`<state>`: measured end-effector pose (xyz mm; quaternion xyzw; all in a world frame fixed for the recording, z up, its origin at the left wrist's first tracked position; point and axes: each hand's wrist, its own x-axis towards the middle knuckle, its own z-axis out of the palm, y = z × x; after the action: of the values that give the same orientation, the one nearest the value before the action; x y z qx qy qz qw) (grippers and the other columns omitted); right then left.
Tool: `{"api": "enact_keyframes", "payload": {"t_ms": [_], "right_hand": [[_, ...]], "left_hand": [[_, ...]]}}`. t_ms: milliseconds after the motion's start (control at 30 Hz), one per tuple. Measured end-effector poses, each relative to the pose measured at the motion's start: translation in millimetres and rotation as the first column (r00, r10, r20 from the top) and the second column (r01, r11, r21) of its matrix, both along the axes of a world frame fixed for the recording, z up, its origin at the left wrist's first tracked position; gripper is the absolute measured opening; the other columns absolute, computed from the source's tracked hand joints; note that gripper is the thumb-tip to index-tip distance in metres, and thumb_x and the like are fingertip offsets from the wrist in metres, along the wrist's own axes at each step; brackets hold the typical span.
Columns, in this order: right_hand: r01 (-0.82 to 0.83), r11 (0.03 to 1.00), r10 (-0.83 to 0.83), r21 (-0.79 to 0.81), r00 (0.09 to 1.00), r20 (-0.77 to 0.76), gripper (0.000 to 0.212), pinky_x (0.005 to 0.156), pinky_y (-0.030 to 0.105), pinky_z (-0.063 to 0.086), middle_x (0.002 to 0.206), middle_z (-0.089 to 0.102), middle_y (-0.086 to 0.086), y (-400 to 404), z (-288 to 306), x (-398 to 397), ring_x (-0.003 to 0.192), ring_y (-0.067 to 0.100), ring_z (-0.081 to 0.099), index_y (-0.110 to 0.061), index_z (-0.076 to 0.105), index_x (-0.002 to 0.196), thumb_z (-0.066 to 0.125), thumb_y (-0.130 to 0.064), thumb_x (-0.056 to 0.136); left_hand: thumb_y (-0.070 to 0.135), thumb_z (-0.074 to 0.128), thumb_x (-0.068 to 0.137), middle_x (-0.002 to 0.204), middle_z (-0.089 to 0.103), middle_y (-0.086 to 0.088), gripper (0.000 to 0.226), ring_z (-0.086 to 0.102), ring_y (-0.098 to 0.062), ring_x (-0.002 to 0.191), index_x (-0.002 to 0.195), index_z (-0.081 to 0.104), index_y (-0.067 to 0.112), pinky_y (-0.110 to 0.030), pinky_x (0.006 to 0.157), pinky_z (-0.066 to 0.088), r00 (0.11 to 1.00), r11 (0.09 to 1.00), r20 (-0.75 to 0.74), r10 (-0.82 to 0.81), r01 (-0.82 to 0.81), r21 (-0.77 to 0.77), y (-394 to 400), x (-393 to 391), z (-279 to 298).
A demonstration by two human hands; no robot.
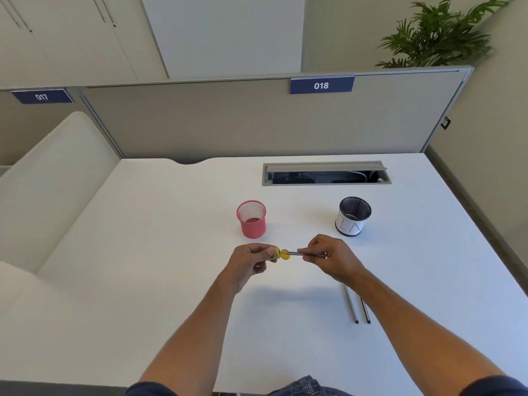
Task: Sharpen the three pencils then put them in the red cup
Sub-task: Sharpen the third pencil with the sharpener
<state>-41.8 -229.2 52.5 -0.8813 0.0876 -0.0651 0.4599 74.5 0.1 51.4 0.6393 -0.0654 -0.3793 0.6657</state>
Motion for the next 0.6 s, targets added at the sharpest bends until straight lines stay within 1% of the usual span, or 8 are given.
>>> {"api": "enact_keyframes", "payload": {"t_ms": [133, 233, 333, 400, 467, 500, 533, 600], "right_hand": [[-0.032, 0.996, 0.036, -0.078, 0.998, 0.055, 0.023, 0.064, 0.033, 0.044, 0.089, 0.064, -0.013, 1, 5, -1, 0.071, 0.014, 0.058, -0.032, 0.081, 0.104, 0.080, -0.017, 0.086], [-0.041, 0.995, 0.049, -0.096, 0.996, 0.080, 0.021, 0.066, 0.037, 0.046, 0.088, 0.064, -0.013, 3, 10, 2, 0.072, 0.016, 0.059, -0.031, 0.081, 0.104, 0.080, -0.020, 0.086], [-0.033, 0.991, 0.047, -0.133, 0.993, 0.104, 0.021, 0.065, 0.036, 0.047, 0.087, 0.064, -0.012, 2, 12, 4, 0.072, 0.015, 0.059, -0.029, 0.081, 0.106, 0.080, -0.021, 0.087], [-0.038, 0.968, 0.072, -0.246, 0.989, 0.131, 0.021, 0.061, 0.034, 0.046, 0.089, 0.064, -0.013, 2, 14, 2, 0.070, 0.012, 0.058, -0.031, 0.080, 0.107, 0.078, -0.023, 0.088], [-0.051, 0.896, 0.146, -0.440, 0.972, 0.185, 0.021, 0.055, 0.028, 0.044, 0.091, 0.064, -0.014, 5, 17, 1, 0.066, 0.011, 0.057, -0.032, 0.080, 0.108, 0.079, -0.024, 0.088], [-0.061, 0.858, 0.189, -0.510, 0.961, 0.203, 0.022, 0.052, 0.026, 0.042, 0.092, 0.065, -0.012, 7, 17, 1, 0.064, 0.013, 0.057, -0.031, 0.080, 0.107, 0.080, -0.024, 0.086], [-0.068, 0.832, 0.221, -0.551, 0.951, 0.216, 0.021, 0.049, 0.025, 0.042, 0.092, 0.065, -0.010, 9, 17, 1, 0.062, 0.015, 0.058, -0.029, 0.081, 0.105, 0.081, -0.022, 0.085], [-0.045, 0.814, 0.239, -0.580, 0.935, 0.262, 0.018, 0.044, 0.027, 0.044, 0.089, 0.066, -0.007, 12, 15, 3, 0.059, 0.018, 0.059, -0.025, 0.081, 0.101, 0.083, -0.019, 0.083]], "left_hand": [[0.013, 0.070, 0.093, 0.088, 0.072, -0.019, 0.014, 0.049, -0.013, 0.059, 0.100, 0.080, 0.006, -0.025, 0.066, 0.040, 0.999, 0.999, -0.049, 0.008, -0.010, -0.041, -1, -3, 3], [0.014, 0.069, 0.094, 0.087, 0.072, -0.019, 0.014, 0.046, -0.015, 0.061, 0.097, 0.081, 0.008, -0.027, 0.067, 0.040, 0.997, 0.998, -0.077, 0.006, -0.011, -0.068, -4, -5, 5], [0.015, 0.069, 0.094, 0.087, 0.072, -0.019, 0.015, 0.046, -0.015, 0.060, 0.098, 0.081, 0.008, -0.027, 0.067, 0.041, 0.996, 0.997, -0.085, 0.016, -0.022, -0.070, -6, -4, 5], [0.016, 0.070, 0.094, 0.088, 0.072, -0.019, 0.014, 0.045, -0.016, 0.060, 0.097, 0.081, 0.009, -0.027, 0.066, 0.041, 0.998, 0.999, -0.059, 0.005, -0.008, -0.053, -5, -4, 3], [0.016, 0.072, 0.092, 0.089, 0.072, -0.020, 0.013, 0.042, -0.018, 0.061, 0.097, 0.082, 0.009, -0.026, 0.065, 0.041, 1.000, 1.000, -0.016, -0.007, 0.007, -0.021, -5, -3, 1], [0.017, 0.073, 0.092, 0.089, 0.073, -0.020, 0.013, 0.041, -0.018, 0.062, 0.098, 0.082, 0.009, -0.026, 0.065, 0.041, 1.000, 1.000, 0.009, -0.019, 0.019, -0.004, -5, -3, 1], [0.017, 0.074, 0.091, 0.088, 0.073, -0.020, 0.013, 0.040, -0.018, 0.061, 0.098, 0.082, 0.008, -0.026, 0.064, 0.041, 0.999, 0.999, 0.027, -0.032, 0.032, 0.008, -5, -3, 1], [0.018, 0.074, 0.092, 0.087, 0.074, -0.019, 0.015, 0.041, -0.019, 0.061, 0.099, 0.081, 0.006, -0.026, 0.064, 0.042, 0.998, 0.999, 0.039, -0.040, 0.039, 0.021, -6, -4, 2]]}}
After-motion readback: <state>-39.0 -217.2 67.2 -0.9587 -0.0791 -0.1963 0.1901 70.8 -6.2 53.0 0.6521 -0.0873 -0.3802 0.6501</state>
